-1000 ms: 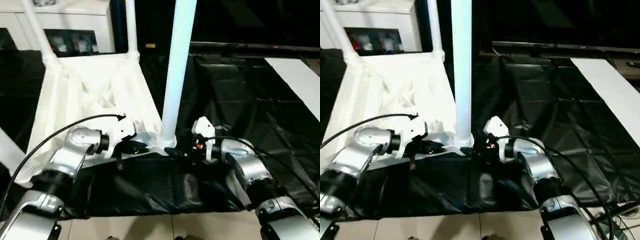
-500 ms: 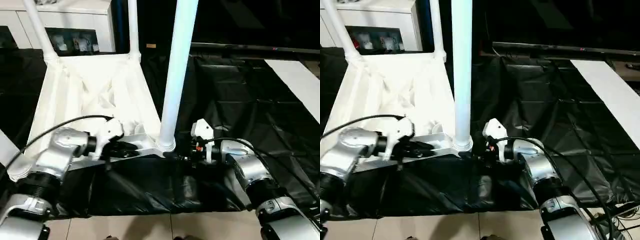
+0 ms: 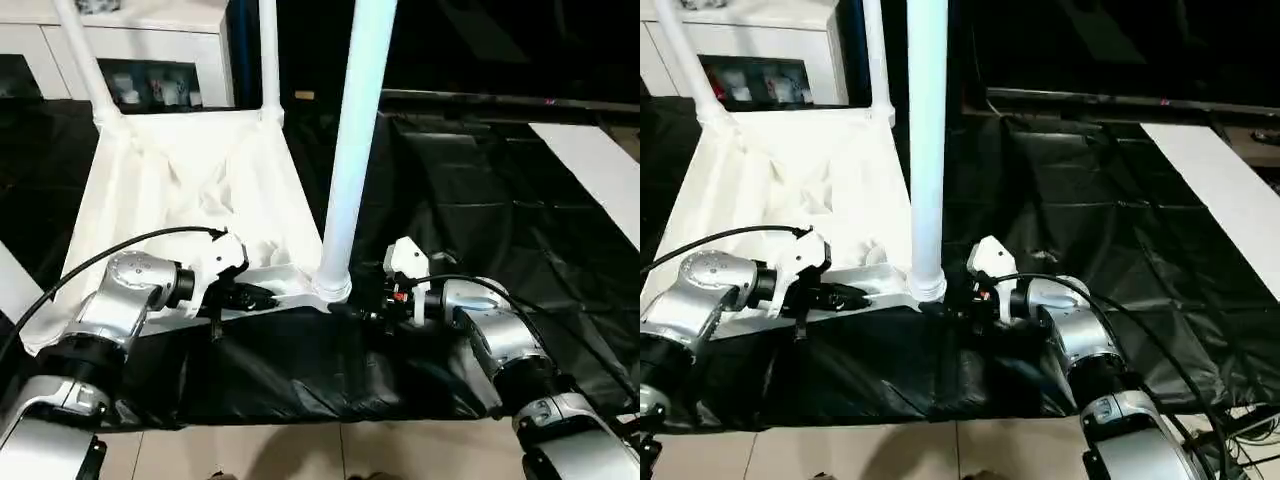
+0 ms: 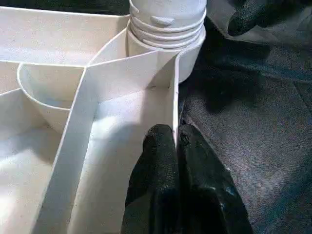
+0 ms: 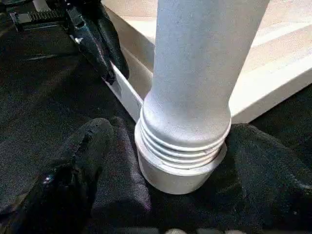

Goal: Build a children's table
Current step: Rotate leg to tighten

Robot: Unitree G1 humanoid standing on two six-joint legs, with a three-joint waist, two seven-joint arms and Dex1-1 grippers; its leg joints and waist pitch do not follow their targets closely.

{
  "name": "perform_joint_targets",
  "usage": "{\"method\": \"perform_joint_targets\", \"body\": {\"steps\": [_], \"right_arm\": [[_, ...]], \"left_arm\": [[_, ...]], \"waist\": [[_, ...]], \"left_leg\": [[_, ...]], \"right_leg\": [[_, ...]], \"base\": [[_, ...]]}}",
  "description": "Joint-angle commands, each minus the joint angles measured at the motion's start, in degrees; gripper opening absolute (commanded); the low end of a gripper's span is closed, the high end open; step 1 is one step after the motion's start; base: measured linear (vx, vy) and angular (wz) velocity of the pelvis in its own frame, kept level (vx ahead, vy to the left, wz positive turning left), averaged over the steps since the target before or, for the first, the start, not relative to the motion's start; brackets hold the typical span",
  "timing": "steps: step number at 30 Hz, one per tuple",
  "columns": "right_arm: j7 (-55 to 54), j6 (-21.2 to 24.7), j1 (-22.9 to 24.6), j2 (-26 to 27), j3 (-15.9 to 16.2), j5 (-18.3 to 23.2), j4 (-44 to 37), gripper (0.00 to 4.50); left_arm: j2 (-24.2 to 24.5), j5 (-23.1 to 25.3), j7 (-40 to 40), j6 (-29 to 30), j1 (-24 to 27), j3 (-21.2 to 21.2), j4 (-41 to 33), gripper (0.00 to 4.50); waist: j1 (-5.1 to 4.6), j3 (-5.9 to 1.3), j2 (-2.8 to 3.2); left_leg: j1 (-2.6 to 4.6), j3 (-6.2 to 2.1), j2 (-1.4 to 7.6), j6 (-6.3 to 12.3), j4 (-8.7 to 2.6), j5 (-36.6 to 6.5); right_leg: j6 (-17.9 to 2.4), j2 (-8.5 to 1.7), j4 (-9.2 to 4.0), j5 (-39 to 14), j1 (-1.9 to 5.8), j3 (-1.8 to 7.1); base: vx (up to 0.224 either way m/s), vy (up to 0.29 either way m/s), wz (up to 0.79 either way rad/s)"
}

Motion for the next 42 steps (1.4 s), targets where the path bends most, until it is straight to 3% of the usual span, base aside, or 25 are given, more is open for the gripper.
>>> {"method": "perform_joint_targets", "body": {"steps": [1,4,7,10,14,17,28,34,36,39,42], "right_arm": [[2.17,0.25,-1.76,-0.05,0.54,0.28,0.73,4.33],[2.70,-0.45,-2.46,-0.70,1.60,-1.09,1.35,4.43],[4.63,-1.76,-3.09,-1.21,2.99,-2.25,1.99,4.43],[5.68,-2.67,-3.78,-1.08,3.36,-2.45,2.82,4.43],[6.66,-3.12,-4.81,-0.65,3.51,-2.54,4.02,4.43],[7.61,-3.05,-5.32,-0.26,3.65,-2.25,4.57,4.07],[7.68,-4.56,-5.84,0.67,4.27,-3.12,6.70,3.34],[6.33,-4.56,-5.00,1.48,4.29,-3.44,6.52,2.95],[4.35,-4.29,-4.07,2.08,3.71,-3.03,6.17,2.81],[0.02,-3.70,-2.75,3.19,2.50,-2.70,5.80,2.75],[-13.25,-2.50,0.13,6.76,-0.05,-3.41,5.08,2.73]], "left_arm": [[0.00,0.39,-2.88,-0.12,0.44,-1.84,0.33,0.02],[0.21,-1.02,-6.56,-0.83,1.46,-2.39,-1.66,0.00],[0.70,-1.88,-9.31,-0.65,2.38,-3.24,-3.79,0.00],[1.03,-1.77,-10.06,-1.01,2.44,-3.70,-4.18,0.00],[1.30,-1.62,-10.66,-1.30,2.51,-3.94,-4.48,0.00],[1.40,-1.11,-10.81,-1.34,2.72,-3.80,-4.65,0.00],[1.99,-0.68,-10.16,-1.67,3.09,-4.00,-4.60,0.00],[1.59,0.05,-8.34,-1.83,2.52,-3.76,-3.47,0.00],[1.06,0.86,-5.98,-1.48,2.08,-3.62,-2.90,0.00],[0.24,2.69,-2.02,-0.45,1.48,-3.90,-2.35,0.00],[-4.33,3.75,4.67,3.69,0.66,-4.20,-3.27,0.00]], "waist": [[0.29,-3.57,0.12],[0.30,-3.66,0.05],[0.87,-3.88,0.17],[1.24,-3.82,-0.04],[1.53,-3.72,0.00],[1.73,-3.72,-0.16],[1.85,-3.76,-0.02],[1.81,-3.70,0.54],[1.81,-3.65,1.00],[1.60,-3.34,0.80],[1.29,-2.89,0.80]], "left_leg": [[0.00,0.27,0.68,1.18,-3.57,-14.09],[-0.08,0.28,0.81,1.31,-3.54,-12.73],[0.27,0.68,0.91,2.16,-3.31,-10.29],[0.30,0.93,0.95,2.75,-3.23,-10.25],[0.20,0.82,0.96,1.95,-3.34,-11.54],[0.10,0.73,0.97,1.38,-3.41,-11.90],[0.19,0.68,0.98,0.68,-3.46,-12.42],[0.27,0.60,0.93,-0.05,-3.54,-14.35],[0.44,0.55,0.95,-0.41,-3.61,-15.29],[0.79,0.32,0.87,-1.21,-3.78,-19.19],[1.26,0.00,0.65,-2.15,-3.90,-21.96]], "right_leg": [[-10.37,-2.88,-4.43,-19.57,3.16,2.93],[-11.53,-2.87,-3.92,-16.35,3.29,2.93],[-13.74,-2.67,-3.16,-9.75,3.19,3.02],[-14.56,-2.60,-2.90,-8.24,3.19,3.01],[-13.33,-2.84,-3.19,-11.49,3.28,3.04],[-12.42,-2.89,-3.25,-12.96,3.35,3.06],[-12.46,-2.77,-3.20,-12.66,3.25,3.04],[-12.22,-2.74,-3.44,-14.07,3.24,3.05],[-12.12,-2.71,-3.58,-14.65,3.11,3.06],[-10.75,-2.83,-4.40,-20.74,2.87,3.03],[-8.30,-2.93,-5.44,-28.01,2.37,2.77]], "base": [[0.000,0.000,0.00],[0.000,0.000,0.00],[0.000,0.000,0.00],[0.000,0.000,0.00],[0.000,0.000,0.00],[0.000,0.000,0.00],[0.000,0.000,0.00],[0.000,0.000,0.00],[0.000,0.000,0.00],[0.000,0.000,0.00],[0.000,0.000,0.00]]}}
